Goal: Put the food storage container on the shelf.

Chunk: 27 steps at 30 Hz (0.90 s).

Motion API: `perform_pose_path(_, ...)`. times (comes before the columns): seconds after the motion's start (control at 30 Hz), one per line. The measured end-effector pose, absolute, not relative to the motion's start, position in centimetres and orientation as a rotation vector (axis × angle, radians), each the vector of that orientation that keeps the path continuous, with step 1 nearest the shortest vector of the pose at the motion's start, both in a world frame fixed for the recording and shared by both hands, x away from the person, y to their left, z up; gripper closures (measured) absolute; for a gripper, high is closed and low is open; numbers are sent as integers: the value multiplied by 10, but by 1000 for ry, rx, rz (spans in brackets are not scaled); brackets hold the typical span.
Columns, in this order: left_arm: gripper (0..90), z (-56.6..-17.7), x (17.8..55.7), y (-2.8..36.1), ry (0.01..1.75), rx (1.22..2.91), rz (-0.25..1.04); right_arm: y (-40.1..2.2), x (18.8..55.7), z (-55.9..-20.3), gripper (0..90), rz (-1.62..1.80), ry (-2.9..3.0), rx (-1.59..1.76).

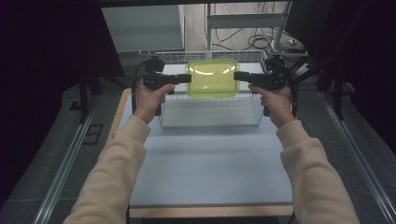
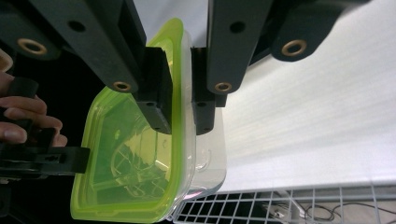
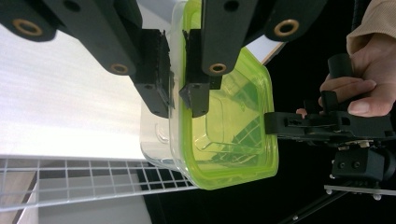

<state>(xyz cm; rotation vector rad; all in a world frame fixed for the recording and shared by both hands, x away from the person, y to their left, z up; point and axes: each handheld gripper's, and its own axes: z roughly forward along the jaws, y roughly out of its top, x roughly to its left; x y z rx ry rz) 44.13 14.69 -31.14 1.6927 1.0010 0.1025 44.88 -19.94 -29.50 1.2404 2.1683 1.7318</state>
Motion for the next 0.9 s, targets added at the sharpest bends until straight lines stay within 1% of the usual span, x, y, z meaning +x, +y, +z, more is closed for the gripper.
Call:
perform_pose_path(0.27, 798, -311, 459, 146, 1038, 1685, 94, -197, 465, -291, 808, 1719, 2151, 1268)
perform_pose_path(0.53, 793, -317, 478, 142, 1111, 1720, 111, -193, 487, -304, 803, 1694, 2146, 1362)
perform_pose_path(0.67, 793, -319, 484, 141, 1125, 1697, 89, -192, 496, -308, 802, 1684, 2142, 1398)
perform_pose_path(0.9, 782, -319, 490, 137, 1145, 1673, 92, -193, 507, -312, 793, 1673, 2120, 1454)
